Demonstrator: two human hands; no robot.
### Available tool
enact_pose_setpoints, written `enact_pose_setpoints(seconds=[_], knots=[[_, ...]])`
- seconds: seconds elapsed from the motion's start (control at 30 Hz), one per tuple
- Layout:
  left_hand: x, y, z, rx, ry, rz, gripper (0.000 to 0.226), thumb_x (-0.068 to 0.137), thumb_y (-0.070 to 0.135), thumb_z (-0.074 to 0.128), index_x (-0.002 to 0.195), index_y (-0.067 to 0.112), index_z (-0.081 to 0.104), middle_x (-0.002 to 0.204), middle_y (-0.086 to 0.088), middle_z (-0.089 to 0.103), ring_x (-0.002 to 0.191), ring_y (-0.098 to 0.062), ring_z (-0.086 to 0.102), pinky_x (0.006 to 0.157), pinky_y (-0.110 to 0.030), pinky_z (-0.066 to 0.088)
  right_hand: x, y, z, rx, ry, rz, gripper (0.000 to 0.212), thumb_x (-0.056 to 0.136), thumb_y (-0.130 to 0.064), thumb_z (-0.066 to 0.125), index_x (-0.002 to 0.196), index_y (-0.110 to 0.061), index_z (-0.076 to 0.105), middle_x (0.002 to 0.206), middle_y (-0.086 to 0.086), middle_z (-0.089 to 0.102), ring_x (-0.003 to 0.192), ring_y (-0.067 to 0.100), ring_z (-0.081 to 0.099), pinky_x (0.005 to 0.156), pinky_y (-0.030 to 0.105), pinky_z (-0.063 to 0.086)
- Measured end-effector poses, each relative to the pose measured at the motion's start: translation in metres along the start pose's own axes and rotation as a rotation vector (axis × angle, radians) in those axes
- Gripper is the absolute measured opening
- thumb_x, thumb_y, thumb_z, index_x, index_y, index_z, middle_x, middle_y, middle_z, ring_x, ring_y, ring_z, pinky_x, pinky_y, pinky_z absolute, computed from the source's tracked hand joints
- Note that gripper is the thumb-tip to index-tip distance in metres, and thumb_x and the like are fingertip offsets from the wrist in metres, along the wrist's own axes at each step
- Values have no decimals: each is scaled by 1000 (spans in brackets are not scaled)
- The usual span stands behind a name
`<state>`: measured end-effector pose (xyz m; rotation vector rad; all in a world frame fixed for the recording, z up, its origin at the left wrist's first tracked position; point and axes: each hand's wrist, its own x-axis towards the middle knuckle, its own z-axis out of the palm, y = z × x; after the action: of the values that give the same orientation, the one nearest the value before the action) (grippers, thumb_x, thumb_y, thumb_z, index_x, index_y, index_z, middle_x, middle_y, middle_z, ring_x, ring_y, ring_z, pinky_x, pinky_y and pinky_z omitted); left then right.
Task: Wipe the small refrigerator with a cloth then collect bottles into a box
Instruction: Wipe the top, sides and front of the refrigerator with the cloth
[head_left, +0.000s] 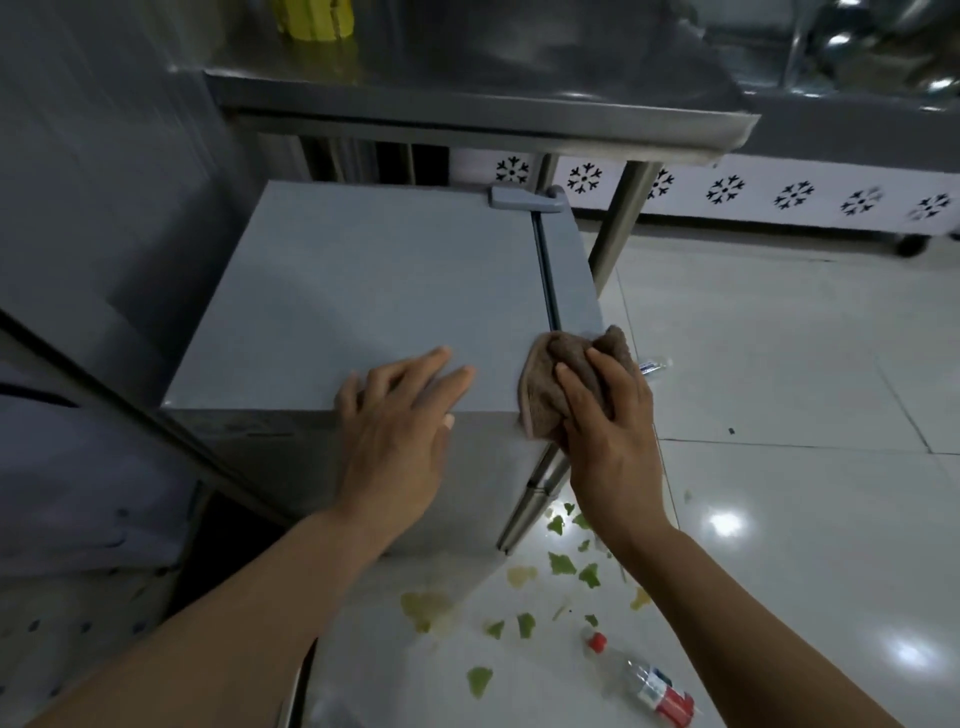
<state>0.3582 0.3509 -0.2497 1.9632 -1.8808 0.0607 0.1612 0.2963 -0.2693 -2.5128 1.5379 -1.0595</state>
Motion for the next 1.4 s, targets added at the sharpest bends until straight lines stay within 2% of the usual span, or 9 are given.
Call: enact_pose_setpoints(seconds=[0.23, 0.47, 0.6, 0.73, 0.87, 1.03, 1.17, 1.3, 1.4], knots=[[-1, -3, 12, 39, 170, 66, 43, 84, 13, 61, 124, 27, 58, 137, 2, 53, 114, -27, 51, 93, -51, 34, -6, 5, 17, 33, 195, -91, 43, 86, -3, 67, 128, -5, 57, 138, 16, 38, 129, 43, 40, 104, 42, 40], [-2, -13, 28, 21, 337, 150, 38, 90, 20, 48, 126, 26, 58, 134, 1, 55, 113, -27, 52, 90, -45, 32, -17, 14, 47, -149, 418, -203, 49, 91, -7, 60, 137, -9, 44, 146, 13, 23, 136, 47, 24, 118, 21, 8], [-3, -24, 33, 31, 400, 262, 41, 91, 17, 50, 131, 25, 53, 134, -1, 54, 117, -27, 48, 93, -44, 28, -31, 17, 72, -238, 541, -260, 40, 102, -20, 38, 141, -10, 32, 150, 13, 18, 141, 48, 13, 121, 40, 10], [-17, -51, 33, 65, 488, 316, 45, 83, 20, 51, 127, 19, 55, 128, -5, 57, 118, -30, 48, 101, -53, 27, -41, 21, 92, -317, 535, -346, 49, 100, -25, 43, 143, -3, 37, 152, 25, 25, 138, 53, 21, 115, 58, 18], [-32, -81, 36, 105, 588, 257, 49, 84, 24, 47, 133, 19, 50, 131, -5, 54, 119, -31, 40, 100, -50, 26, -37, 30, 89, -446, 550, -415, 58, 96, -43, 34, 147, -16, 32, 156, 13, 20, 144, 42, 13, 117, 54, 13], [-34, -86, 43, 142, 647, 269, 50, 85, 23, 51, 135, 20, 47, 132, -3, 53, 116, -30, 42, 100, -51, 27, -17, 19, 98, -462, 721, -324, 56, 96, -41, 30, 149, -22, 27, 157, 9, 21, 145, 39, 10, 118, 51, 10], [-32, -86, 48, 150, 662, 257, 54, 83, 18, 58, 135, 19, 47, 132, -3, 53, 118, -29, 44, 103, -55, 28, -42, 35, 138, -492, 683, -360, 60, 94, -40, 34, 150, -23, 20, 158, 8, 14, 145, 40, 6, 117, 54, 10], [-34, -90, 46, 172, 624, 267, 60, 83, 16, 58, 139, 22, 40, 137, -1, 47, 123, -27, 40, 107, -58, 24, -86, 63, 177, -555, 560, -445, 65, 87, -33, 53, 146, -26, 26, 154, 9, 22, 142, 42, 19, 112, 59, 21], [-36, -99, 41, 198, 597, 308, 66, 81, 11, 60, 142, 23, 37, 140, 1, 45, 128, -23, 38, 109, -59, 21, -74, 51, 160, -514, 559, -456, 62, 89, -38, 47, 146, -27, 26, 155, 8, 22, 142, 43, 16, 114, 57, 17]])
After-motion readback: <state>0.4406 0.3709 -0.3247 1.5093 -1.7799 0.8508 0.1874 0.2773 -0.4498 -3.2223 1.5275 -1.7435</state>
